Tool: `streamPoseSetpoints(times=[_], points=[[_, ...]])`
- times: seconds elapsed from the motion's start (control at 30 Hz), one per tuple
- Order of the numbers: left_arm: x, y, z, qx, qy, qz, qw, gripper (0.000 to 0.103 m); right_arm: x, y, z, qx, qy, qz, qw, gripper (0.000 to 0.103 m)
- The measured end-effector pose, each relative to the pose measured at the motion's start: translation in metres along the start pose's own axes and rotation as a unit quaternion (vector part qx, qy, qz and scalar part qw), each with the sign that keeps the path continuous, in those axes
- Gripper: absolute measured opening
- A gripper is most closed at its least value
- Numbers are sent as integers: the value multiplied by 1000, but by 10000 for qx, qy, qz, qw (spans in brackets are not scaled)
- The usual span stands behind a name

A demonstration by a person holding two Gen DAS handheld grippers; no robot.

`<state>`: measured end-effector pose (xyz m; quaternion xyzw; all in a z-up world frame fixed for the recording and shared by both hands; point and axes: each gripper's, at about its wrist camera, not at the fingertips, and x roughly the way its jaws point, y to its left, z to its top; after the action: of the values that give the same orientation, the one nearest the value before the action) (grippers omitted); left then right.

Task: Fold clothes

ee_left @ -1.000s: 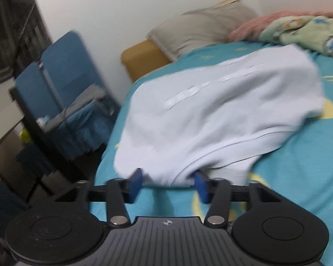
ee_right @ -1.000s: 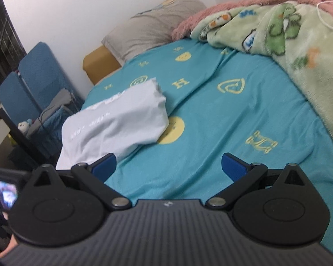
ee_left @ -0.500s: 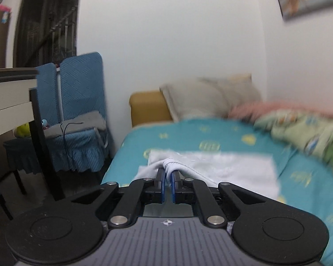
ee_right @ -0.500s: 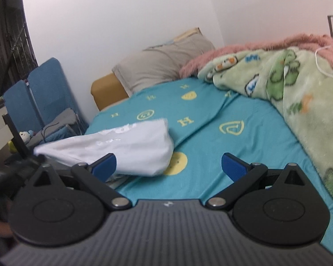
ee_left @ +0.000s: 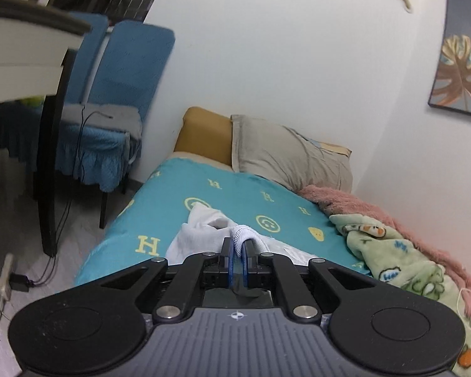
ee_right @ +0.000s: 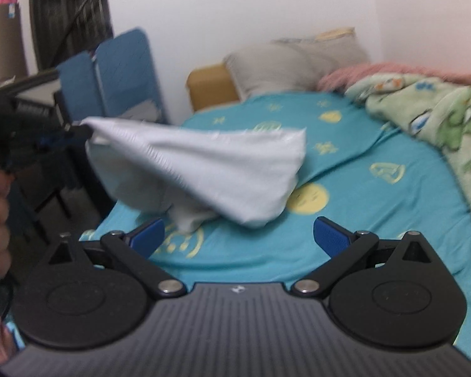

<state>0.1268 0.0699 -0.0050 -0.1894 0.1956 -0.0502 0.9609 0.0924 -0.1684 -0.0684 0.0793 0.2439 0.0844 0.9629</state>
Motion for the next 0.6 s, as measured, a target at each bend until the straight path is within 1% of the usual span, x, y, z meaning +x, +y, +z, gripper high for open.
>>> streamPoseSetpoints(times=[0.07,0.17,0.23,0.3,0.33,0.47,0.53,0.6], points=[[7,17,-1,-312,119,-143,9993,6,10,10,-1,-138,97,-37,9999,103],[18,41,-4,-616,256,-269,9974,6,28,27,0,-346,131,-111,9993,103],[25,54,-6,-928,334,-388,9944,6,40,38,1,-485,153,-161,9986,103],[29,63,-9,-1194,398,-455,9910,6,58,46,3,-447,135,-111,9988,103],[30,66,-10,-1269,437,-480,9898,6,67,50,4,-425,124,-84,9990,103],[31,77,-15,-1347,449,-526,9885,6,98,76,-1,-1053,-50,-386,9937,103],[32,81,-19,-1413,478,-544,9873,6,106,86,-3,-1236,-170,-371,9915,103],[31,82,-22,-1417,492,-566,9871,6,111,92,-3,-1393,-324,-477,9886,103]])
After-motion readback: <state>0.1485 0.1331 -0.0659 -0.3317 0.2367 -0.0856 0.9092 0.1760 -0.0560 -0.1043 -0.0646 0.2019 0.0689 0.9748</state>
